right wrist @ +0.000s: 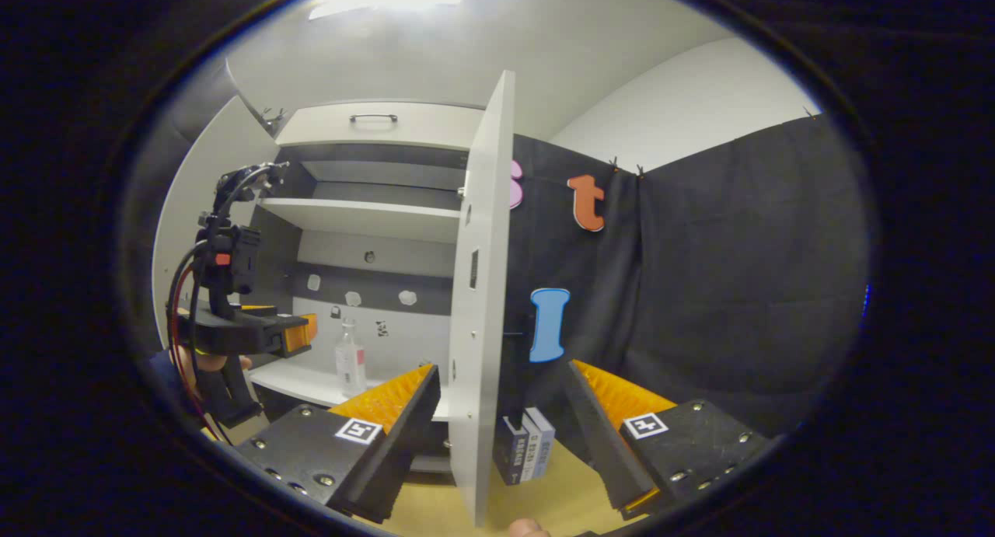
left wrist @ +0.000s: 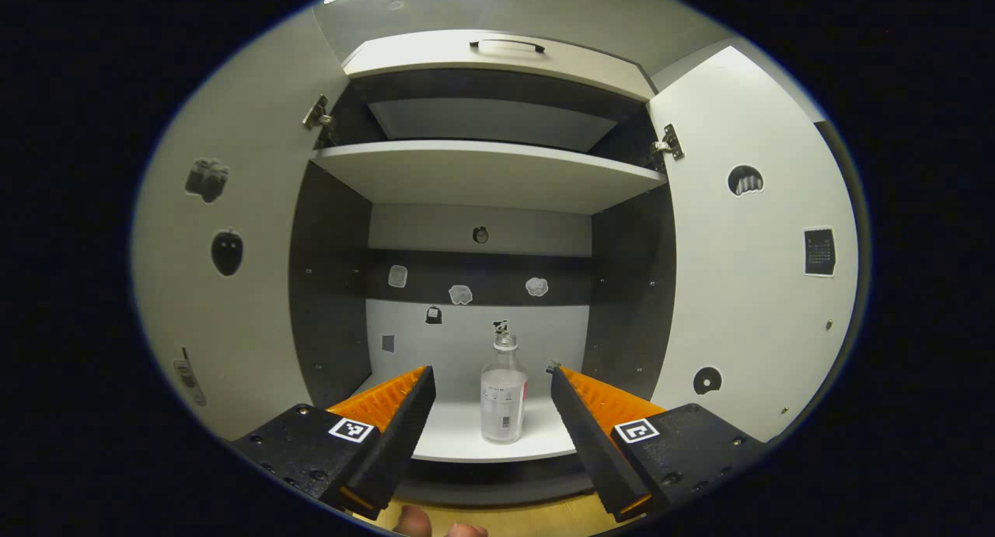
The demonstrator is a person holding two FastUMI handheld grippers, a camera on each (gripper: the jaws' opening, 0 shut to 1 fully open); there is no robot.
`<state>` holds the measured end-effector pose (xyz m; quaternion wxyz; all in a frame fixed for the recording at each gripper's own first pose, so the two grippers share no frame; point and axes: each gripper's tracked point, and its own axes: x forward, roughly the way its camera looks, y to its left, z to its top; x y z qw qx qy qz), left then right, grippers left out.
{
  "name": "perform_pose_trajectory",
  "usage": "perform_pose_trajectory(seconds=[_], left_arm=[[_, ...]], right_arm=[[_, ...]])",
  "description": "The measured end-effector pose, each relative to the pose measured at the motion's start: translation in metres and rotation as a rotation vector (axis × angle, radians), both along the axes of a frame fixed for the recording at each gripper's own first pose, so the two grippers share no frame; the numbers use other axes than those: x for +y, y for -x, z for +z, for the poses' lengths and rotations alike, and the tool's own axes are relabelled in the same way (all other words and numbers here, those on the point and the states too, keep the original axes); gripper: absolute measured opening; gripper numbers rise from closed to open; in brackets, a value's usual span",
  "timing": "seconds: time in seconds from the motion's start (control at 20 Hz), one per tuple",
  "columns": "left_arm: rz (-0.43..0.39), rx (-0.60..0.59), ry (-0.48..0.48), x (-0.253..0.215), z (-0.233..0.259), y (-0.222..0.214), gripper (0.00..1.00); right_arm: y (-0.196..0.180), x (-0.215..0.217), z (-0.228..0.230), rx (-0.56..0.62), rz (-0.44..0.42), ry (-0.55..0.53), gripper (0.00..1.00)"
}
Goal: Grasp the bottle in the cabinet with the left hand and place it on the coaster, then close the right door with the right hand and the left door with the left hand.
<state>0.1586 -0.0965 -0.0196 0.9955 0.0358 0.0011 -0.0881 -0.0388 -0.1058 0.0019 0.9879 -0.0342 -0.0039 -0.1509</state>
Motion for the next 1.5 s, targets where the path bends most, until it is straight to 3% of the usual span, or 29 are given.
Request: perform_pose_trajectory(seconds=[0.15,0.25,0.3,0.35,0.4,0.5,0.7,0.95,1.0,1.05,1.5], left_arm=[[0.006,0.004,-0.016,-0.011,-0.011,-0.037,0.96],[0.022,0.014,-0.034,-0.015,-0.021,-0.062,0.96],[0.024,0.024,-0.040,-0.018,-0.028,-0.074,0.96],[0.024,0.035,-0.042,-0.022,-0.034,-0.086,0.96],[0.029,0.050,-0.043,-0.024,-0.041,-0.096,0.96],[0.044,0.079,-0.037,-0.025,-0.055,-0.114,0.97],[0.074,0.112,-0.033,-0.026,-0.070,-0.138,0.97],[0.112,0.144,-0.050,-0.021,-0.084,-0.163,0.94],[0.115,0.138,-0.053,-0.021,-0.080,-0.161,0.80],[0.121,0.137,-0.055,-0.021,-0.080,-0.161,0.80],[0.045,0.108,-0.008,-0.018,-0.061,-0.121,0.76]], right_arm=[[0.010,-0.026,0.000,0.013,-0.089,0.025,0.97],[0.014,-0.040,-0.003,0.025,-0.135,0.025,0.93],[0.014,-0.045,-0.004,0.029,-0.155,0.025,0.97],[0.015,-0.050,-0.005,0.033,-0.173,0.027,0.93],[0.013,-0.055,-0.006,0.040,-0.189,0.032,0.97],[0.013,-0.062,-0.009,0.055,-0.210,0.043,0.93],[0.009,-0.071,-0.016,0.083,-0.230,0.051,1.00],[0.005,-0.078,-0.019,0.092,-0.236,0.058,0.97],[0.005,-0.080,-0.020,0.093,-0.236,0.060,0.94],[0.004,-0.081,-0.019,0.092,-0.235,0.061,0.97],[0.005,-0.085,-0.010,0.044,-0.185,0.045,0.97]])
